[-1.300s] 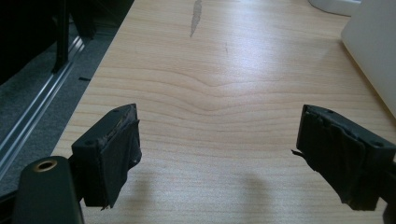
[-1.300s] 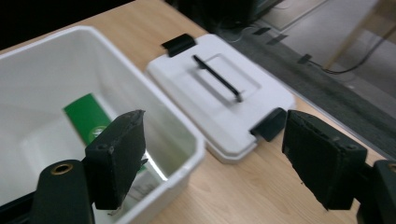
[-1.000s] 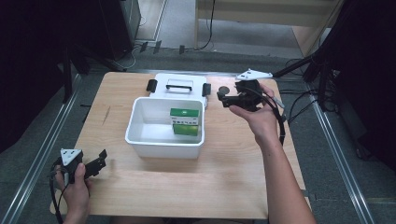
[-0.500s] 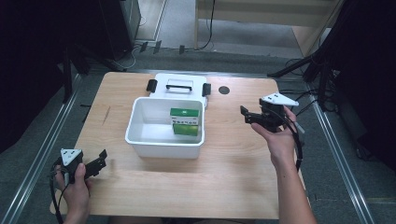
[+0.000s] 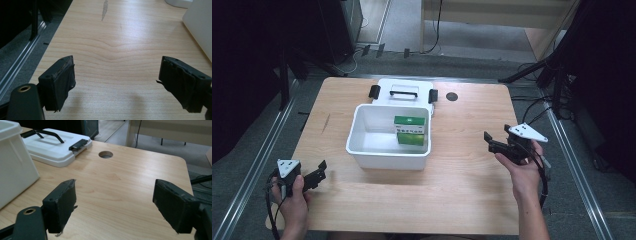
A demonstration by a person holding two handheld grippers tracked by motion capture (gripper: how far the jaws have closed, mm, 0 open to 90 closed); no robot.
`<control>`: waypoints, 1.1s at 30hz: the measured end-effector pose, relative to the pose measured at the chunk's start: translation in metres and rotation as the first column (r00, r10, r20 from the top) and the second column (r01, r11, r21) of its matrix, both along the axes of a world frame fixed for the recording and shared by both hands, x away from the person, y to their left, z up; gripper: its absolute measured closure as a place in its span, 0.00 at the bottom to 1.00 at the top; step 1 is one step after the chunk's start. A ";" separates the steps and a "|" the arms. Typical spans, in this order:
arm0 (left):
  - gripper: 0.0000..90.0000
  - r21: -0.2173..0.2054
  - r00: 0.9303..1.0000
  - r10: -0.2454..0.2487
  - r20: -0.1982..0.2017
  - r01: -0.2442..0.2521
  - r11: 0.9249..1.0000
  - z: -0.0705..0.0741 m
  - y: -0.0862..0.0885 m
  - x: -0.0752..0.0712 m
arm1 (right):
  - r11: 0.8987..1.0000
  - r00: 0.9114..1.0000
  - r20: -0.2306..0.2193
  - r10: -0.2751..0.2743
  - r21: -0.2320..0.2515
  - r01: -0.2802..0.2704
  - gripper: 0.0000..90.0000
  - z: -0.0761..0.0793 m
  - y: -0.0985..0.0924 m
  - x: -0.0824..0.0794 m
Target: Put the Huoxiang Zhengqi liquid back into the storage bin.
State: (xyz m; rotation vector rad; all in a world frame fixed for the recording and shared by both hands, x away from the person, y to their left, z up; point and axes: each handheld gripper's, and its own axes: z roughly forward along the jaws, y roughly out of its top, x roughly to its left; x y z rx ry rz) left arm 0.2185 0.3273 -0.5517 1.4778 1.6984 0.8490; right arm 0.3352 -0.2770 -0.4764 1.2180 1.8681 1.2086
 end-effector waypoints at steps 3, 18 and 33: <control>0.16 0.001 1.000 -0.001 -0.003 0.001 1.000 0.000 -0.001 -0.001 | 1.000 1.000 0.002 -0.017 0.008 0.017 0.21 -0.010 -0.009 -0.009; 0.16 0.019 1.000 0.000 0.001 0.000 1.000 0.000 -0.002 -0.001 | 0.995 0.997 0.029 -0.077 0.062 0.075 0.22 -0.047 -0.051 -0.050; 0.16 -0.017 1.000 0.001 0.000 -0.001 1.000 0.000 0.002 -0.002 | 0.994 0.995 0.013 -0.100 0.054 0.099 0.22 -0.064 -0.077 -0.085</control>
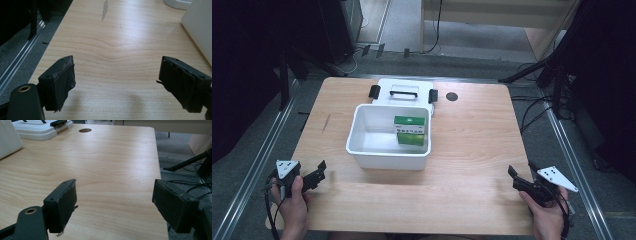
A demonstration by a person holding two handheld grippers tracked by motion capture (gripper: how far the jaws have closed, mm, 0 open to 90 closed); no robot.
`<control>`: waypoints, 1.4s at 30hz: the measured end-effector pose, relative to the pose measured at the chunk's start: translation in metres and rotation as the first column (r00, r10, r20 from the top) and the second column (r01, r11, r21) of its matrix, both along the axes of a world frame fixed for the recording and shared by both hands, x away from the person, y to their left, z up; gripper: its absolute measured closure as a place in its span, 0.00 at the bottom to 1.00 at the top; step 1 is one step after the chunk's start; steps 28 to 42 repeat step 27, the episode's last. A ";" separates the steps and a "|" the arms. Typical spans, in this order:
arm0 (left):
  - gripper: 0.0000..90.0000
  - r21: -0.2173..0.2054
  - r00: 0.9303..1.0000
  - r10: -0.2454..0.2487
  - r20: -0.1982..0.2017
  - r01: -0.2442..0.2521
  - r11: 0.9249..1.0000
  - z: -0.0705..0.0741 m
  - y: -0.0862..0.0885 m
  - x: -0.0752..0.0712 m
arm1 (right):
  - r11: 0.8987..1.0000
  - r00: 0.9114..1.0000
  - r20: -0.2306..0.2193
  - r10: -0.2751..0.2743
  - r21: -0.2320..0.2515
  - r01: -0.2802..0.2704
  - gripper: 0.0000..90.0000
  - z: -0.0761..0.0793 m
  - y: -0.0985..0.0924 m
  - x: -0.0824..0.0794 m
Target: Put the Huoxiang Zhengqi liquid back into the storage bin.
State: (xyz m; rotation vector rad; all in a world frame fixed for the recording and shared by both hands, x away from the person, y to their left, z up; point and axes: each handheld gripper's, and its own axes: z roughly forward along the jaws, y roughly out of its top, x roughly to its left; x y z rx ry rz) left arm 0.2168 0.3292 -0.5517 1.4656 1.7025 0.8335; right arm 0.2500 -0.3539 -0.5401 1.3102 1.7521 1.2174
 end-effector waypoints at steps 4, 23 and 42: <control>0.16 -0.002 1.000 -0.001 0.005 0.001 1.000 0.000 -0.001 0.000 | 1.000 1.000 -0.001 -0.003 -0.003 0.003 0.22 -0.002 -0.004 -0.009; 0.16 0.008 1.000 -0.004 0.006 0.004 1.000 0.000 -0.002 -0.001 | 1.000 1.000 -0.014 -0.019 0.008 0.019 0.24 -0.005 -0.001 -0.022; 0.16 0.010 1.000 -0.001 0.005 0.001 1.000 0.000 -0.002 -0.001 | 1.000 1.000 -0.016 -0.023 -0.002 0.023 0.23 -0.005 0.000 -0.021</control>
